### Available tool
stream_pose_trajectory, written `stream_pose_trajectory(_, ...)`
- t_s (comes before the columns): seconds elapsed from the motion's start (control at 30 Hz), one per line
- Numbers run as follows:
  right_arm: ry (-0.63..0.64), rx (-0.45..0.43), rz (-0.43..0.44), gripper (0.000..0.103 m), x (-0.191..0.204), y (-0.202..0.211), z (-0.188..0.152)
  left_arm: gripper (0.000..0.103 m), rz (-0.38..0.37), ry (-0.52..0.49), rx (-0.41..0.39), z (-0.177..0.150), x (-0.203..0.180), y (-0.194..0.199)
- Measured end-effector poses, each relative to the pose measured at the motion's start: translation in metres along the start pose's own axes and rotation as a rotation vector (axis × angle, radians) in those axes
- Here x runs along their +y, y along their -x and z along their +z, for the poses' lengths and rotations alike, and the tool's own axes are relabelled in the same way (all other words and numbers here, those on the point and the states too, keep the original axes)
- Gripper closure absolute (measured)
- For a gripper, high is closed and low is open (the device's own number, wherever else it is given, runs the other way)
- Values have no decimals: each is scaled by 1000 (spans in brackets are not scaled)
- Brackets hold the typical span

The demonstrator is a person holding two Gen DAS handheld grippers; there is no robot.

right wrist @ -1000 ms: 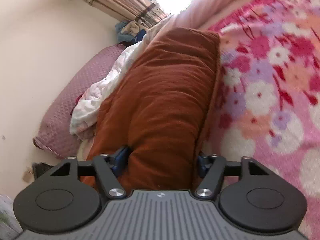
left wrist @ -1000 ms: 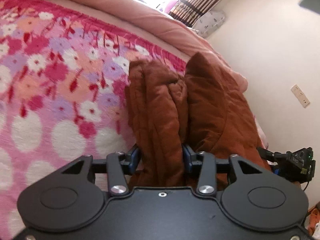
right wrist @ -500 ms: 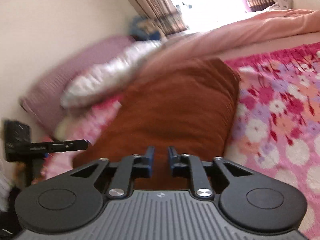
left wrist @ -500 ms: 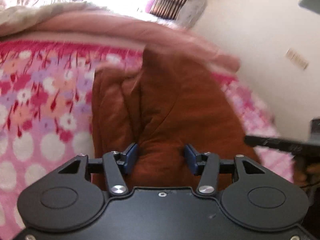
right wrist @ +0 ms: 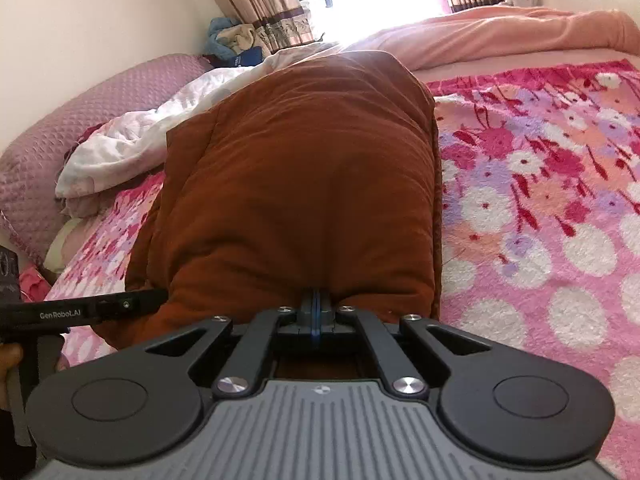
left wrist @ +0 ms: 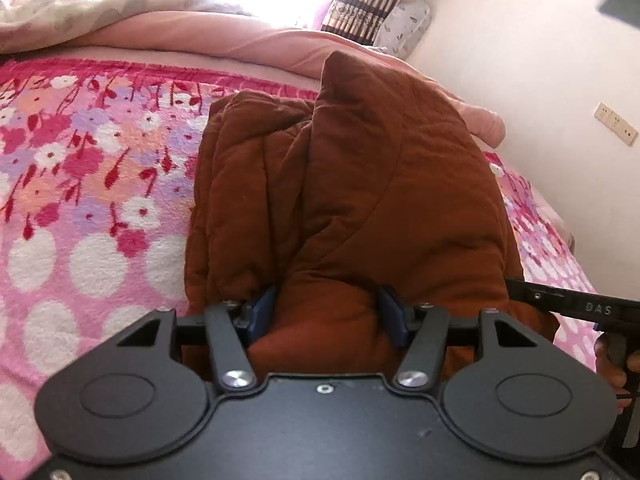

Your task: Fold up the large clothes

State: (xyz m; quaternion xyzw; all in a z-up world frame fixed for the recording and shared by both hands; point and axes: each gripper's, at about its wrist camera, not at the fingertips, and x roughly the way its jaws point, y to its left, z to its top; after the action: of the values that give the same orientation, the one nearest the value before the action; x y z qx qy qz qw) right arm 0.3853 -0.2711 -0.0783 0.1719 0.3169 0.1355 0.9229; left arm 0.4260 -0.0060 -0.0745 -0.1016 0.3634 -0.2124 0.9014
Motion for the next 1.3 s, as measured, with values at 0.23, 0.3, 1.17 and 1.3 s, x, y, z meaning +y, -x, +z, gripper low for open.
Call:
stream_pose_trajectory(0.23,115,-133,-4,87,19,38,29,48,101,-140,-107,40,-25,35)
stream_pose_trajectory(0.3,127,-149,-39,87,19,33,47,40,153,-191,-123,58,-31,27)
stream_pose_trajectory(1.17,108,-68,-230,86,20,-43,78,32,140,-62,-44,79,6,-21)
stream_pose_trajectory(1.3,142,-120,-149,79,40,12,52,31,104,-125,-92,54,-12,25)
